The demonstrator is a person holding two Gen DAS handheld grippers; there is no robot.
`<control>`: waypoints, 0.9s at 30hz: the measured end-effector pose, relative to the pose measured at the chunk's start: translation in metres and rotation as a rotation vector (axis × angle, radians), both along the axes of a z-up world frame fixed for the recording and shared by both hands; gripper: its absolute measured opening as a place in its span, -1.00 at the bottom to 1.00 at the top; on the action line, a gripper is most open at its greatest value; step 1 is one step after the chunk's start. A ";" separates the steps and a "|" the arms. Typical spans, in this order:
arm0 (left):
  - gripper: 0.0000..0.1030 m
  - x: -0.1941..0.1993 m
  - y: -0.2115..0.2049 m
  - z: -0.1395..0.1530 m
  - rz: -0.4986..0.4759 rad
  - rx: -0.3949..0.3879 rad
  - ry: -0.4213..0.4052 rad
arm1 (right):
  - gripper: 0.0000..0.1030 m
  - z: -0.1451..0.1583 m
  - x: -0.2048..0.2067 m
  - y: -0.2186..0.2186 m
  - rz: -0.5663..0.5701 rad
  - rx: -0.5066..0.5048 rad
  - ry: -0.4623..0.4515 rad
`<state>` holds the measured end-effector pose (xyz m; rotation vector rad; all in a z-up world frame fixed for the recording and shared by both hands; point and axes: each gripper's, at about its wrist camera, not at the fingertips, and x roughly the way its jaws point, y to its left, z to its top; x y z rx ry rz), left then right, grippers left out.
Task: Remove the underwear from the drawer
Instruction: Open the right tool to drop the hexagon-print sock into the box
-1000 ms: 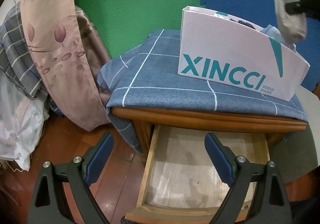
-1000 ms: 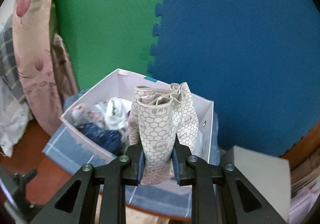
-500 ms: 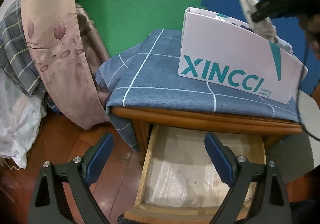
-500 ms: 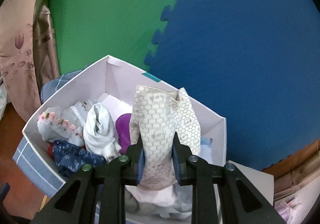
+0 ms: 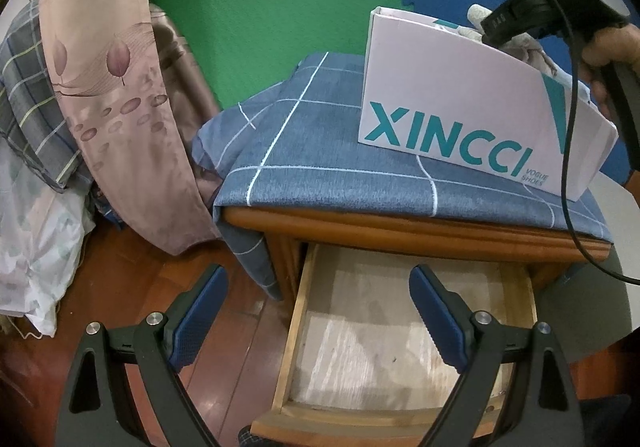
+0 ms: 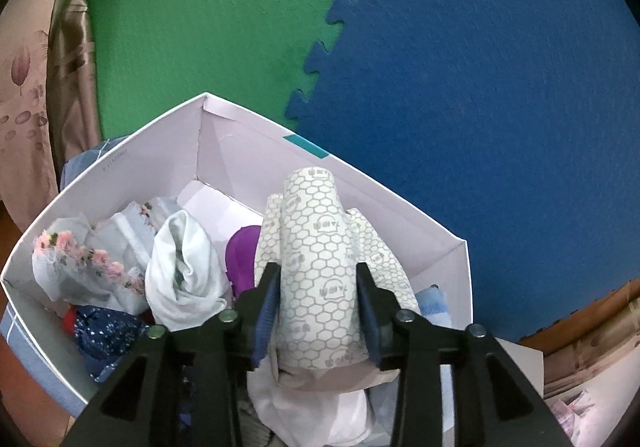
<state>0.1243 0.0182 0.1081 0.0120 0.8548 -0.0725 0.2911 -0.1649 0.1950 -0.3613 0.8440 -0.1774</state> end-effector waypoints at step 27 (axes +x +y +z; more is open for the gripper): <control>0.76 0.002 -0.006 -0.010 -0.016 0.048 0.006 | 0.48 0.070 -0.085 -0.007 0.033 0.134 -0.118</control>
